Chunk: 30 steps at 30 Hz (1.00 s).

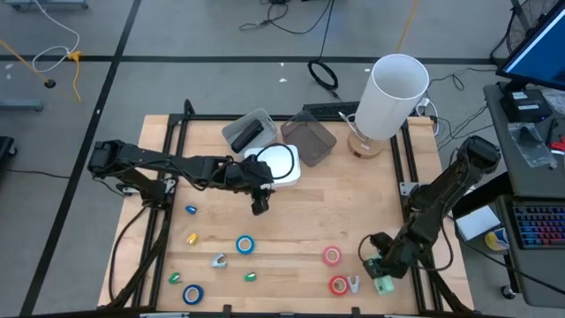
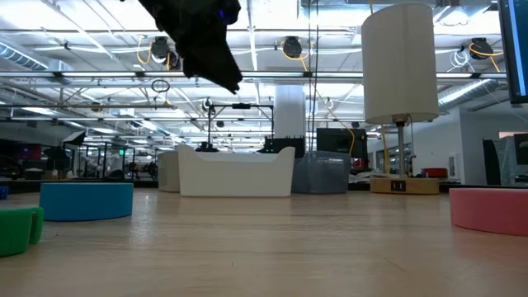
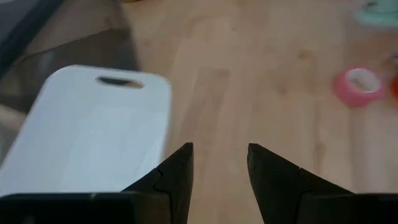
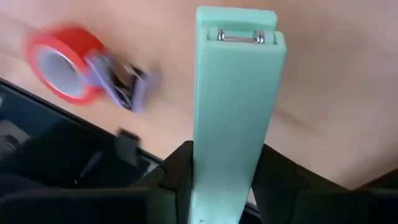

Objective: Pick and place Stapler, Stapler remover, tape
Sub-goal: Put the large light blue stapler into the gray bin

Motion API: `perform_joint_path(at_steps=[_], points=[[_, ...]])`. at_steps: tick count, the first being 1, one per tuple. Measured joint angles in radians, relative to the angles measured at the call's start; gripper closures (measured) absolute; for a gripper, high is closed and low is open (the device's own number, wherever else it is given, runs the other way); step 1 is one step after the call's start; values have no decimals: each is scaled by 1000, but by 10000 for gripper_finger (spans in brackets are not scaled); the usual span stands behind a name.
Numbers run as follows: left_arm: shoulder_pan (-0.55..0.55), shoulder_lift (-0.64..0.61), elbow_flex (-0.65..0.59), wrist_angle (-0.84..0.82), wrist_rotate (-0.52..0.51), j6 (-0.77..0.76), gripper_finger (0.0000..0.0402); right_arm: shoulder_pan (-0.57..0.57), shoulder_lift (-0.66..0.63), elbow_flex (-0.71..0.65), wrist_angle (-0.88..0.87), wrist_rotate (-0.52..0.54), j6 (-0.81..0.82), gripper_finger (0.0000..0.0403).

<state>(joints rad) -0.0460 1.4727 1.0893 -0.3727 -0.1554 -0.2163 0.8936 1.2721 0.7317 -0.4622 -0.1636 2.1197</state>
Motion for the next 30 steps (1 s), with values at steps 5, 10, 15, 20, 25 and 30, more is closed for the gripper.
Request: perform_joint_path(at_steps=[5, 10, 15, 20, 25, 30], points=[[-1, 0, 0, 57, 69, 5, 252, -126, -51, 74, -202, 6, -206, 285], [0, 0, 0, 93, 77, 2, 252, -287, -43, 176, -371, 9, -498, 285], [0, 0, 0, 94, 78, -28, 252, -442, 0, 290, -473, 50, -783, 285], [-2, 0, 0, 99, 77, -30, 252, -576, 85, 416, -544, 62, -1026, 285], [-11, 0, 0, 159, 77, -44, 252, -673, 193, 533, -593, 59, -1224, 285], [-13, 0, 0, 192, 84, -84, 252, -735, 284, 640, -608, 59, -1370, 285]])
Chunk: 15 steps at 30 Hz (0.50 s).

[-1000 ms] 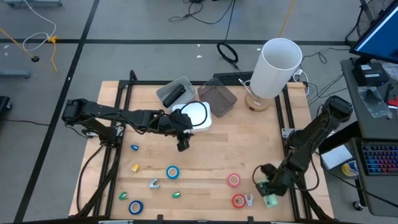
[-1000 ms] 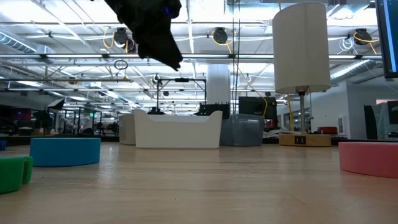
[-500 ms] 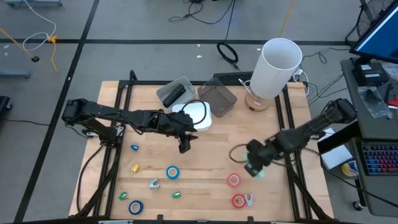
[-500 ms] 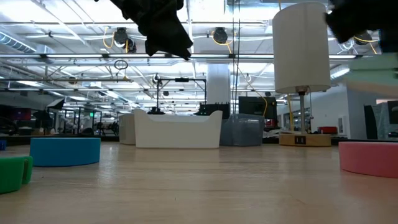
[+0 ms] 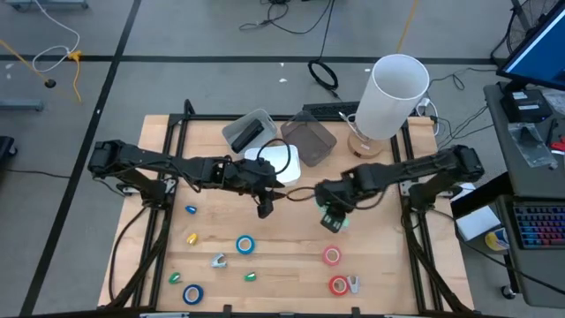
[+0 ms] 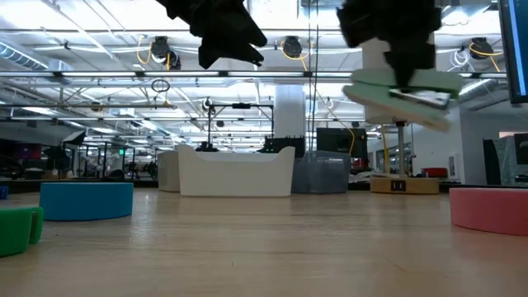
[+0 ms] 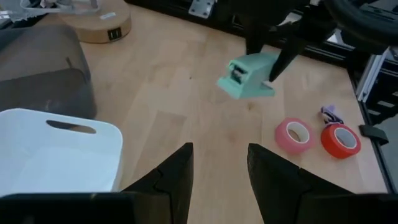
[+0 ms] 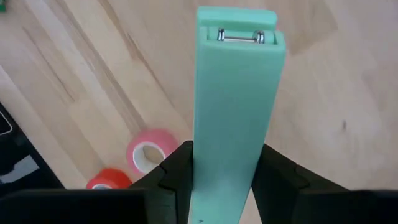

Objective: Pick and place Stapler, Stapler remover, tape
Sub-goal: Put the large light blue stapler into the gray bin

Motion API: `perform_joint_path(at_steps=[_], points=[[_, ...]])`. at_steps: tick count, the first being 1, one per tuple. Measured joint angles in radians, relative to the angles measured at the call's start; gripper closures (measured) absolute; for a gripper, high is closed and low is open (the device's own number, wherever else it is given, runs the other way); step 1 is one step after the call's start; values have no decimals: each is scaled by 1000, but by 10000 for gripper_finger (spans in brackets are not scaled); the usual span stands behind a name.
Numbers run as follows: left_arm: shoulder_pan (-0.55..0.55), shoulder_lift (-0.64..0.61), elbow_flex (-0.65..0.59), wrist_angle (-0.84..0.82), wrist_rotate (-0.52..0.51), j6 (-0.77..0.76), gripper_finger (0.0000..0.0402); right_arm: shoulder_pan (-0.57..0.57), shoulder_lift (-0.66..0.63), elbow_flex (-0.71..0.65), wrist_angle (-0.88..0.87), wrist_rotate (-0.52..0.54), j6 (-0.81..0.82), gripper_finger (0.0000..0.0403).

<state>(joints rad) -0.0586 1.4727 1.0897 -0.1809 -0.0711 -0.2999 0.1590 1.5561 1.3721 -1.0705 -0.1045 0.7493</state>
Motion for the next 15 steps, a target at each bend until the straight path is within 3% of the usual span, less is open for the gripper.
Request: perform_joint_path(at_steps=[15], points=[[-38, 0, 0, 4, 19, 86, 252, -55, 200, 278, 0, 30, -269, 285]])
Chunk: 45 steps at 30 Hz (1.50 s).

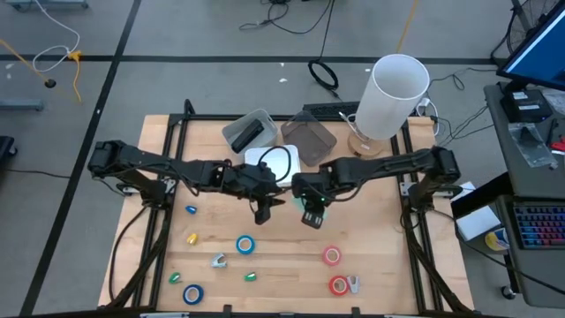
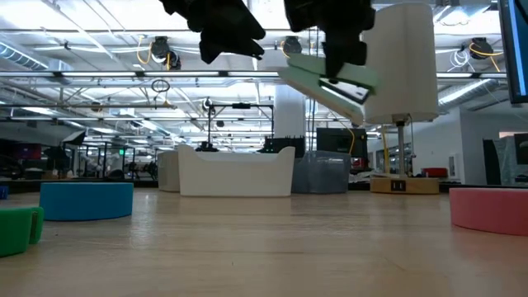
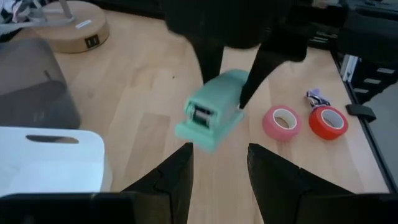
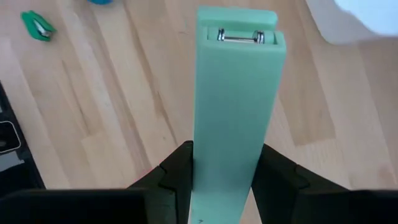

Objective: Pick and place Stapler, Stapler remover, tape
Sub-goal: Put the large light blue stapler into the gray bin

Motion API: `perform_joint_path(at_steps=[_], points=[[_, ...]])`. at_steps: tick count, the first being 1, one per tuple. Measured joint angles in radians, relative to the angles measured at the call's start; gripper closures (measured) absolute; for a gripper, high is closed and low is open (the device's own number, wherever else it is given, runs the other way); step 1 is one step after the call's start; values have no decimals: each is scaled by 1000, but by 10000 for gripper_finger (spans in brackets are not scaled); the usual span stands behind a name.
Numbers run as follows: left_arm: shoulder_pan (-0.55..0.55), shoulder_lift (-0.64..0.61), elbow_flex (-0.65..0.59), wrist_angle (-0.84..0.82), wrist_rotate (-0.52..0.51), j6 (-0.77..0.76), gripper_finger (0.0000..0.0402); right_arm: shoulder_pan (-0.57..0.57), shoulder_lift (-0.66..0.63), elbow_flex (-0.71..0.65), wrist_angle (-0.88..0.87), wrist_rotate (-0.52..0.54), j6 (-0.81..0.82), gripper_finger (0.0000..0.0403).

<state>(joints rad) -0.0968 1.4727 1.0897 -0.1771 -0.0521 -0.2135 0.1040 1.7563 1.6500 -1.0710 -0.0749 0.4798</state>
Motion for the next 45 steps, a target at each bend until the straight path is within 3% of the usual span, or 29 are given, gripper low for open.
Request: perform_joint_path(at_steps=[13, 27, 45], points=[[-9, 11, 0, 30, -35, -3, 249, -18, 48, 63, 41, 23, -103, 285], [-5, 77, 0, 114, -30, -16, 166, -20, 49, 62, 26, 24, -115, 285], [48, 78, 0, 153, -61, 32, 162, -16, 47, 62, 26, -15, -118, 285]])
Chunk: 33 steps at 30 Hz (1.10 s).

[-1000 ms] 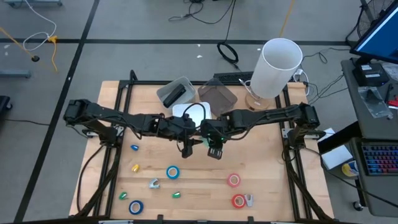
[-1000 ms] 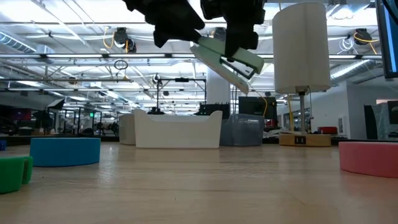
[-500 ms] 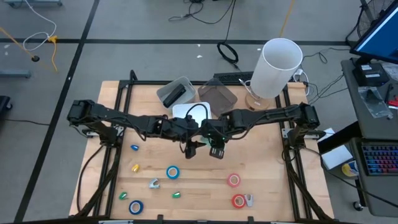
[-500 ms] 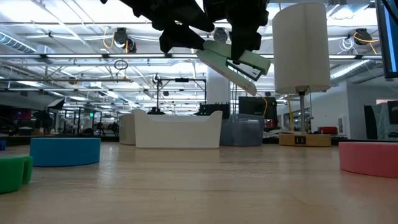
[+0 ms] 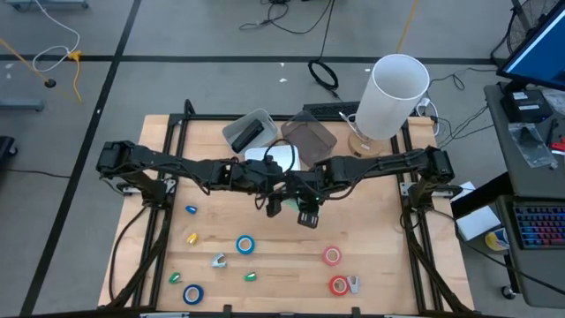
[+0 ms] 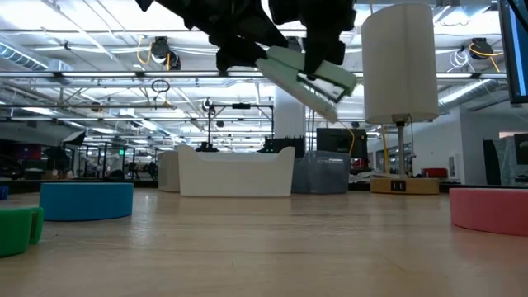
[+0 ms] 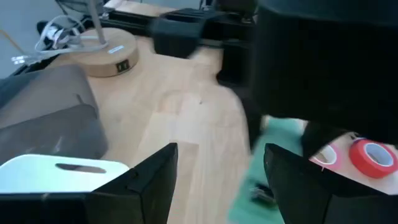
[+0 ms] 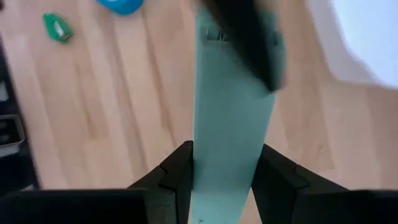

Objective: Pick and place Stapler, Stapler remover, tape
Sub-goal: Put the large light blue stapler into the gray bin

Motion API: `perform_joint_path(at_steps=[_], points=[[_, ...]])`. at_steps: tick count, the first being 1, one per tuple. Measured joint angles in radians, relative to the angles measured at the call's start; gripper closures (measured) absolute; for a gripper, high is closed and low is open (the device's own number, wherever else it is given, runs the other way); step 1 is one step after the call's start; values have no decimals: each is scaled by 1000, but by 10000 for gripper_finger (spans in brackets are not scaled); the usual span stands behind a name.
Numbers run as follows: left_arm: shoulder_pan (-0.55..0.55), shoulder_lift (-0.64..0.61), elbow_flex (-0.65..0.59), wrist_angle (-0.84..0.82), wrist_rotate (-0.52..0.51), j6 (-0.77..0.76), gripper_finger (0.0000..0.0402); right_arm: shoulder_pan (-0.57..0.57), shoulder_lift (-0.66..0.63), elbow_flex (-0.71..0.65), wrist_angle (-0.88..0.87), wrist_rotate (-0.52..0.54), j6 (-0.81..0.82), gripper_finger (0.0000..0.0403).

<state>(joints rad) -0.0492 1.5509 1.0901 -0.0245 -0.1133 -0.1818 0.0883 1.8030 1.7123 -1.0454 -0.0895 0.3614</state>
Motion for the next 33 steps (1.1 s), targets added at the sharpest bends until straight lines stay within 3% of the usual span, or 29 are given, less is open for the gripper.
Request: perform_joint_path(at_steps=[14, 27, 30, 33], points=[[-1, -1, 0, -6, 162, -4, 162, 3, 0, 0, 11, 14, -7, 285], [-6, 32, -1, 32, 176, 13, 164, 3, 0, 0, 37, 16, -8, 285], [-6, 32, -1, 16, 175, 14, 181, 3, 0, 0, 37, 19, -6, 285], [-5, 32, -1, 5, 179, 16, 222, 4, 0, 0, 40, 29, -7, 285]])
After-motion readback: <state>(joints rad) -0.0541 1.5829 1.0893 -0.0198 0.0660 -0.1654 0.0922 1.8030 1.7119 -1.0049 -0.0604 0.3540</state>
